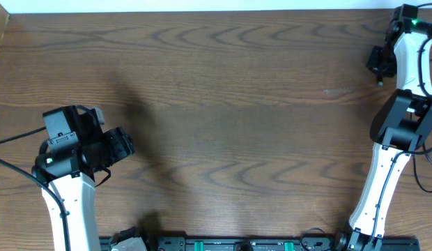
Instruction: Untangle cables
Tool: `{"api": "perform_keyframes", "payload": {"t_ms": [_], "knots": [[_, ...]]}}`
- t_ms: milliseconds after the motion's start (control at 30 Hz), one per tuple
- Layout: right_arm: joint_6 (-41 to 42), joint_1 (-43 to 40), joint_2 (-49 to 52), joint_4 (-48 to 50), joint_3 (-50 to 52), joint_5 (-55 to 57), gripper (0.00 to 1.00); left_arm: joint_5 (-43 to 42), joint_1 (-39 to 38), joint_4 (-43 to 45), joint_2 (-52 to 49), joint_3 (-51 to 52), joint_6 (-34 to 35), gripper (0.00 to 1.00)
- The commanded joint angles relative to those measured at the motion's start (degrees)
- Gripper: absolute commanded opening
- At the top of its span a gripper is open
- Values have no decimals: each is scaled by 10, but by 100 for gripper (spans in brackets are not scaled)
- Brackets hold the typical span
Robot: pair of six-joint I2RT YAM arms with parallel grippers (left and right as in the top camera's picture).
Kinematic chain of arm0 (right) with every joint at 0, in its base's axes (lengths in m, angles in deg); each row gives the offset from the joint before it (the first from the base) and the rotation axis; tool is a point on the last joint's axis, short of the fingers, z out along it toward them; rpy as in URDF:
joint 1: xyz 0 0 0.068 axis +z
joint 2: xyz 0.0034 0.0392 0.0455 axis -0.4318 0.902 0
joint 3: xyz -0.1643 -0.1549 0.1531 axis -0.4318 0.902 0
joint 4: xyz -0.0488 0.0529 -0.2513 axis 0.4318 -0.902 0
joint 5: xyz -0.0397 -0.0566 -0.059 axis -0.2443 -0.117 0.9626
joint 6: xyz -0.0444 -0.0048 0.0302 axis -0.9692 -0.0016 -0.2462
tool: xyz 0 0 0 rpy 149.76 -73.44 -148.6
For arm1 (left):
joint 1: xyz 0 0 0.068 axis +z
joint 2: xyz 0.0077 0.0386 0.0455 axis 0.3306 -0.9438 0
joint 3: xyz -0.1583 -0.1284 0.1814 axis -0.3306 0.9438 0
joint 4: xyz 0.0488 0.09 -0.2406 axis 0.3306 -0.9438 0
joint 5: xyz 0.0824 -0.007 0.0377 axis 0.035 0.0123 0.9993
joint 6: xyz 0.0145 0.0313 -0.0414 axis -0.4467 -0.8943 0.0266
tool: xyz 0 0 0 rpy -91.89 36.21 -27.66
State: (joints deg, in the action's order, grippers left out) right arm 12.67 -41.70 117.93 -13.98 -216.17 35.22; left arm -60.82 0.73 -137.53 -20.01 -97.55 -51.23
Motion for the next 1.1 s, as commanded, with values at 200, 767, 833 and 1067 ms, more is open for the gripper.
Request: {"api": "perform_keyframes", "payload": {"t_ms": [200, 767, 833, 1067], "knots": [[67, -54, 14, -77, 3, 50, 1, -9, -1, 0, -2, -3, -10, 66], [107, -316, 14, -173, 3, -90, 1, -9, -1, -1, -2, -3, -10, 66], [82, -333, 14, -173, 3, -138, 5, -9, -1, -1, -2, -3, -10, 66], [-65, -349, 13, -183, 3, -350, 43, -9, -1, -1, -2, -3, -10, 66]]}}
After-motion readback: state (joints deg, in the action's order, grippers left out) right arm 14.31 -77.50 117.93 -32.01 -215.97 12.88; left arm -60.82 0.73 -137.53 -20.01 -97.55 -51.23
